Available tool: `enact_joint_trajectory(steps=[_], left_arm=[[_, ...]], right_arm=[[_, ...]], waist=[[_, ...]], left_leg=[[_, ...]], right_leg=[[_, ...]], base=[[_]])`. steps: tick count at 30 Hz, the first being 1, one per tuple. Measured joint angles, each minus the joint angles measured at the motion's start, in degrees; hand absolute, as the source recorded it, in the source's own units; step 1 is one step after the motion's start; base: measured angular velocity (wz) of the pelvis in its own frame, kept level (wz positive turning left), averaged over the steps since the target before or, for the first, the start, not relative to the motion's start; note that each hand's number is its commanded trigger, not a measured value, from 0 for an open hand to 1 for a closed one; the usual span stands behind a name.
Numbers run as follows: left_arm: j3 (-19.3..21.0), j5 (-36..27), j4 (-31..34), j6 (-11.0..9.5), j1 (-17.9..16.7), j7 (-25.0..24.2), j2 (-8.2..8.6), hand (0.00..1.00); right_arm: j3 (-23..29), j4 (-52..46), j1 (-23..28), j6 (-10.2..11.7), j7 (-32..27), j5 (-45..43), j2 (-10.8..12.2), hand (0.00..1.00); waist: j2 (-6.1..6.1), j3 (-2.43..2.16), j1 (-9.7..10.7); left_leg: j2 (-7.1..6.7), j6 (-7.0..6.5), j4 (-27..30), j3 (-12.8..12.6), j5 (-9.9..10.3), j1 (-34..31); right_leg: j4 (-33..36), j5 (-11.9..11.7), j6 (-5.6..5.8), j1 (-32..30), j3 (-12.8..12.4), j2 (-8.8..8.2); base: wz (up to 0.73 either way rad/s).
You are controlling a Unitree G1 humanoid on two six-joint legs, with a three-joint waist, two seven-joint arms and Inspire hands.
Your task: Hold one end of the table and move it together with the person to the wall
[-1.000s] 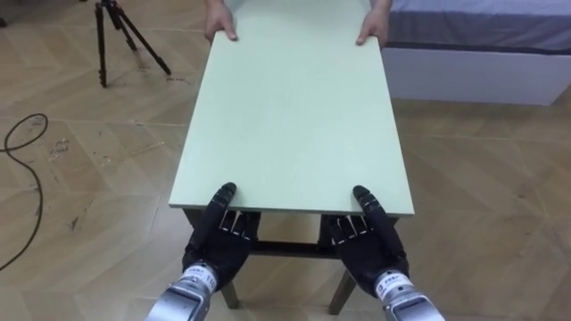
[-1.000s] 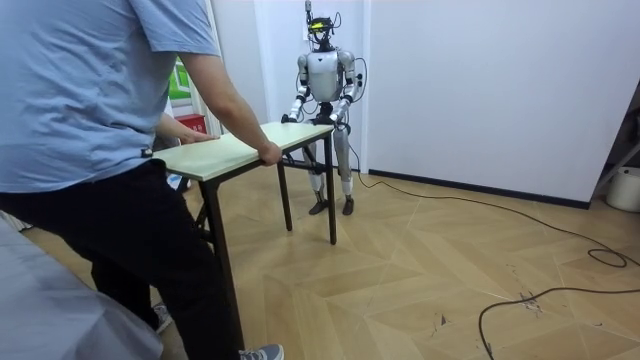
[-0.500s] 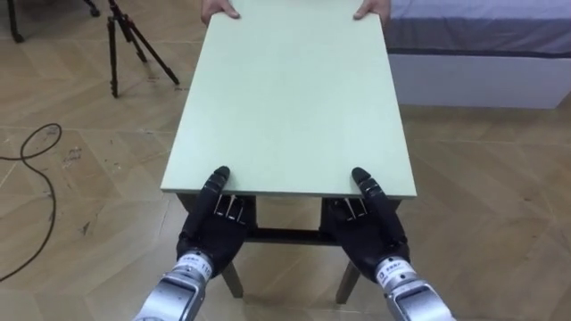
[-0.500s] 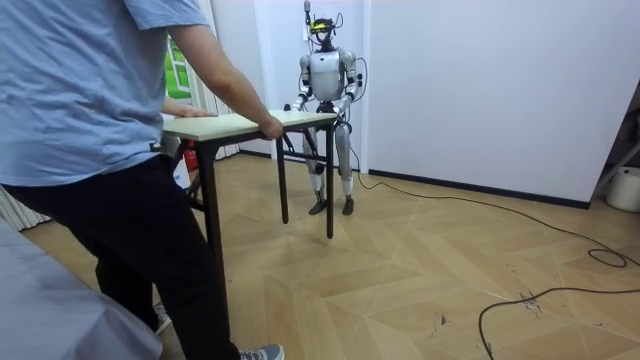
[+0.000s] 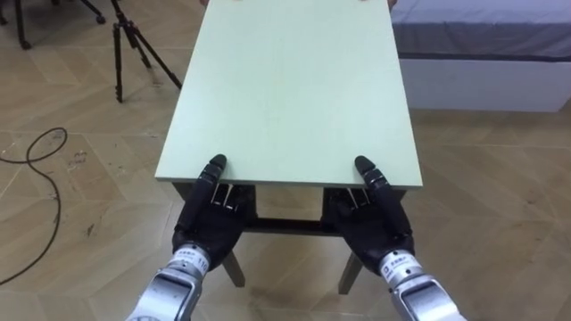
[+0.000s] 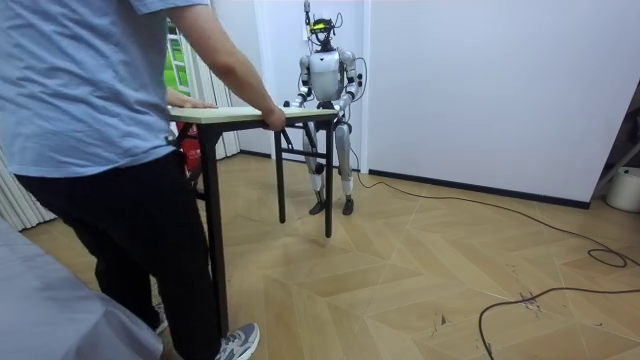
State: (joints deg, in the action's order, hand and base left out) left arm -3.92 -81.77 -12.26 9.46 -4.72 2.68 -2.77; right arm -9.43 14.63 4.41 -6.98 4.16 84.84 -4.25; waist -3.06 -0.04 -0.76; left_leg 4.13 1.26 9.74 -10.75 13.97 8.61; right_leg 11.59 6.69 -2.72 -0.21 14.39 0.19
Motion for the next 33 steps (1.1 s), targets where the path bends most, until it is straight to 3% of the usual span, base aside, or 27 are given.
enact_joint_trajectory(steps=[6, 13, 20, 26, 33], left_arm=[[0.0, 1.1, 4.0, -0.2, -3.4, 0.0, 0.06, 1.00], [-0.3, 2.0, 5.1, -0.3, -4.7, 0.0, 0.06, 1.00], [-1.7, 2.8, 7.2, -2.0, -6.8, -1.1, 0.05, 1.00], [-3.2, 4.1, 7.4, -3.5, -9.1, -3.9, -0.28, 1.00], [-4.2, 7.1, 7.5, -3.8, -10.6, -5.9, -1.14, 1.00]], right_arm=[[-0.6, -3.2, 1.5, -0.1, -0.4, -0.5, -0.2, 1.00], [-0.4, -4.3, 2.2, -0.1, -0.5, -1.8, -0.8, 1.00], [-0.3, -7.9, 4.8, -0.3, -1.5, -1.9, -1.9, 1.00], [-0.3, -9.0, 6.8, -0.4, -1.5, -1.7, -1.9, 1.00], [-0.3, -9.6, 9.0, 0.2, -1.5, -1.6, -2.0, 1.00]], waist=[[0.00, 0.11, 0.0], [0.09, 0.19, 0.3], [0.14, 0.23, 0.7], [0.63, 0.56, 1.7], [1.42, 0.90, 2.1]], left_leg=[[0.03, 0.00, -0.1, -0.1, 0.0, -0.3], [-0.05, 0.00, -0.2, -0.1, 0.0, -1.1], [0.02, 0.00, -0.4, -0.1, 0.0, -0.8], [-0.64, 0.00, -0.3, -0.3, 0.0, -1.6], [-1.31, -0.69, -0.1, -1.3, -0.4, -2.8]], right_leg=[[-0.4, 0.0, 0.08, -0.1, 0.1, 0.01], [-0.7, 0.1, 0.09, -0.7, 0.4, 0.03], [-0.8, 0.1, 0.23, -0.5, 0.4, -0.02], [-0.2, 0.4, 0.63, -1.5, 0.4, -0.64], [2.9, 0.8, 0.99, -3.9, -0.1, -1.98]], base=[[0.00], [0.00], [0.00], [0.00], [-0.03]])
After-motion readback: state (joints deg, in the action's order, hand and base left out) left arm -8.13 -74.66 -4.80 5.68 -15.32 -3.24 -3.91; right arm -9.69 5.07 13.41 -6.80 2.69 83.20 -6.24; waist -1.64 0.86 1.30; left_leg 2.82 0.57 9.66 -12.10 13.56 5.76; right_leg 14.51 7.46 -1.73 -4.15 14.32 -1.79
